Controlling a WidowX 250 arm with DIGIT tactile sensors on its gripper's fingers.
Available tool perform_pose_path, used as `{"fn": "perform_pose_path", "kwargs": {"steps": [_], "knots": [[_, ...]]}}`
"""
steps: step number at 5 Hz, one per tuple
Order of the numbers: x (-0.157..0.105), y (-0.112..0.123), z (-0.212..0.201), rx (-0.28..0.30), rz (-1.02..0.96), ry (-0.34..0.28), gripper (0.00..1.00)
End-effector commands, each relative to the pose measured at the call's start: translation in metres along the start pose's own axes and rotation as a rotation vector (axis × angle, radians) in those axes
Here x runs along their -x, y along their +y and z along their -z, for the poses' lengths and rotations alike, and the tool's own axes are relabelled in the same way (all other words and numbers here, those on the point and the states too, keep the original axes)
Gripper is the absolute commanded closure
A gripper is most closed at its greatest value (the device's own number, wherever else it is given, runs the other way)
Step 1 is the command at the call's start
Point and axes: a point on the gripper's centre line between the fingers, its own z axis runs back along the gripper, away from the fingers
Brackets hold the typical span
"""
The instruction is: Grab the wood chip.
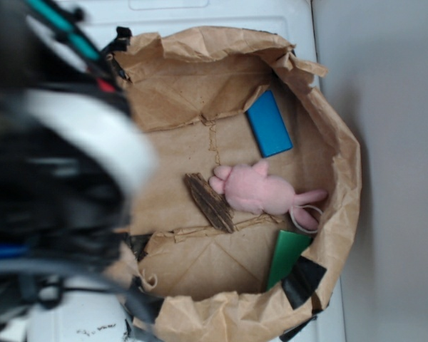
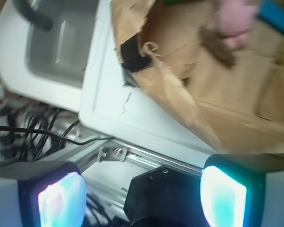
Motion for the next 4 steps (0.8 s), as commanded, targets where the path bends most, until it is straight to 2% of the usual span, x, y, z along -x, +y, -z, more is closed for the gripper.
{"fn": "perform_pose_path", "kwargs": {"steps": [1,2,3,4], "knots": [[-0.018,0.025,0.005,-0.058,0.122,-0.249,0.00],[-0.050,0.033,0.008,-0.056,0.093,-0.353,0.00],[-0.092,0.046,0.006,-0.069,0.050,-0.367,0.00],[-0.103,0.060,0.010,-0.091,0.005,-0.315,0.00]]}}
